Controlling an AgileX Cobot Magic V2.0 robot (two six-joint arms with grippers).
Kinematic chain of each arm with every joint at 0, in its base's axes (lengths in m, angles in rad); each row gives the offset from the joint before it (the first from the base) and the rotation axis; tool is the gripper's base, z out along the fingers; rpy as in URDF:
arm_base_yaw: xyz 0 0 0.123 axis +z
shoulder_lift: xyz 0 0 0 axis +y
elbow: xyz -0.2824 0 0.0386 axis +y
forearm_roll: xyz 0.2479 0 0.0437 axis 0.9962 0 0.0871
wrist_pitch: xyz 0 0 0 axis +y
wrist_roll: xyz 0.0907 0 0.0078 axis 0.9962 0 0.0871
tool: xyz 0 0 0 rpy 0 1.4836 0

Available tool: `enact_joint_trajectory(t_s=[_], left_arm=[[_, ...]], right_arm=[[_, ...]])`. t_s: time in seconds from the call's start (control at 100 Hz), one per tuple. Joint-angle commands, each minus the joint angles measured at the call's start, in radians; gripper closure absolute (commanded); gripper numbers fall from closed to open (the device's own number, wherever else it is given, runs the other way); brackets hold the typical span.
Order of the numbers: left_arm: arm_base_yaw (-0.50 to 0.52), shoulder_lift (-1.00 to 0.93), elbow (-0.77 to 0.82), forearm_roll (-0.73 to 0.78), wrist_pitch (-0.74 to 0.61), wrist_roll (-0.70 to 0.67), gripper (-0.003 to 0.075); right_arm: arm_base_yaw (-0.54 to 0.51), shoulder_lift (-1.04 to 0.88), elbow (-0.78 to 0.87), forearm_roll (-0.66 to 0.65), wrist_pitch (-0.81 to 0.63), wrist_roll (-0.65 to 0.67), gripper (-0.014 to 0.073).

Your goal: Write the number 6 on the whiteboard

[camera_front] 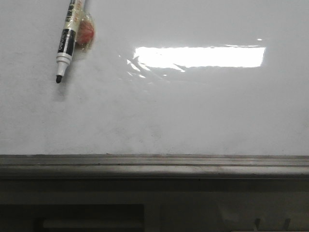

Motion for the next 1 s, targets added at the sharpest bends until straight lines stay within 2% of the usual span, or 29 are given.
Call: enact_joint_trajectory(t_s=[0.0,0.87,0.99], left_arm=[[-0.003,-0.031,0.049,-0.007,-0.072,-0.005,0.074],[-0.003,-0.031,0.049,-0.015,-0.078,-0.005,0.074],[-0.003,-0.031,0.049,-0.096,-0.078,-0.005,0.074]], right_arm=[[-0.003,-0.019,0.023,-0.011,-0.081,-0.001,0.0659],[-0.003,-0.019,0.023,-0.011,-0.081,-0.001,0.0659],[-0.003,-0.019,0.023,0.075,-0.085,-0.001,0.0659]])
